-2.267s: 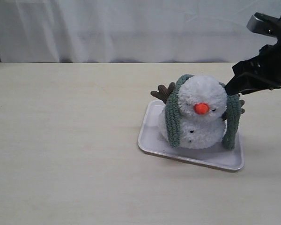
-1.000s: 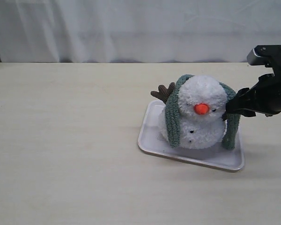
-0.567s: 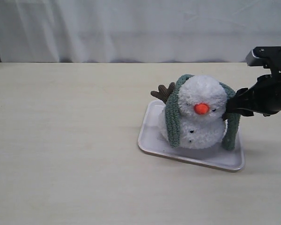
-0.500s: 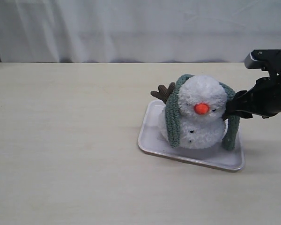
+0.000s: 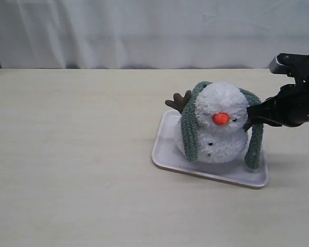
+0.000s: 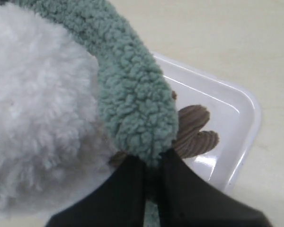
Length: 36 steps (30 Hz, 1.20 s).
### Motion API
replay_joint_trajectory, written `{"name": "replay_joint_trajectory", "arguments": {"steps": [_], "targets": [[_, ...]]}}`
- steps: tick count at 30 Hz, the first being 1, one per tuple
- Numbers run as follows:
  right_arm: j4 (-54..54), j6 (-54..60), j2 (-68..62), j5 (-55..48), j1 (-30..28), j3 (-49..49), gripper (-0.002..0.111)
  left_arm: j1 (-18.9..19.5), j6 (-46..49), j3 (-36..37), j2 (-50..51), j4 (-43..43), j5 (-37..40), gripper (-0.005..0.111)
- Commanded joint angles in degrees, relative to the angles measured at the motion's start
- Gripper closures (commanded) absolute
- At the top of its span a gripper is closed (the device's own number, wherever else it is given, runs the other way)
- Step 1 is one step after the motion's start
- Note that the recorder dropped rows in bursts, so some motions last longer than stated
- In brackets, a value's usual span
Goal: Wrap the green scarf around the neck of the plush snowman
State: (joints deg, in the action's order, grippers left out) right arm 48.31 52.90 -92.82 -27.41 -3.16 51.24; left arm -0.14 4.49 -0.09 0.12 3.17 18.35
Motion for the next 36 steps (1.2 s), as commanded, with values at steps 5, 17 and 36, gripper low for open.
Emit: {"name": "replay_joint_trajectory", "arguments": {"steps": [5, 17, 36], "targets": [[2.17, 0.29, 3.63, -2.73, -0.01, 1.12, 0.104, -0.31, -0.28, 0.09, -0.12, -0.05, -0.72, 0.107], [-3.77, -11.93, 4.40, -13.34, -0.01, 7.24, 0.104, -0.31, -0.28, 0.09, -0.12, -0.05, -0.72, 0.107], [-2.71, -16.46, -2.21, -12.63, -0.01, 7.37, 0.104, -0.31, -0.28, 0.09, -0.12, -0.05, -0.72, 0.107]]}}
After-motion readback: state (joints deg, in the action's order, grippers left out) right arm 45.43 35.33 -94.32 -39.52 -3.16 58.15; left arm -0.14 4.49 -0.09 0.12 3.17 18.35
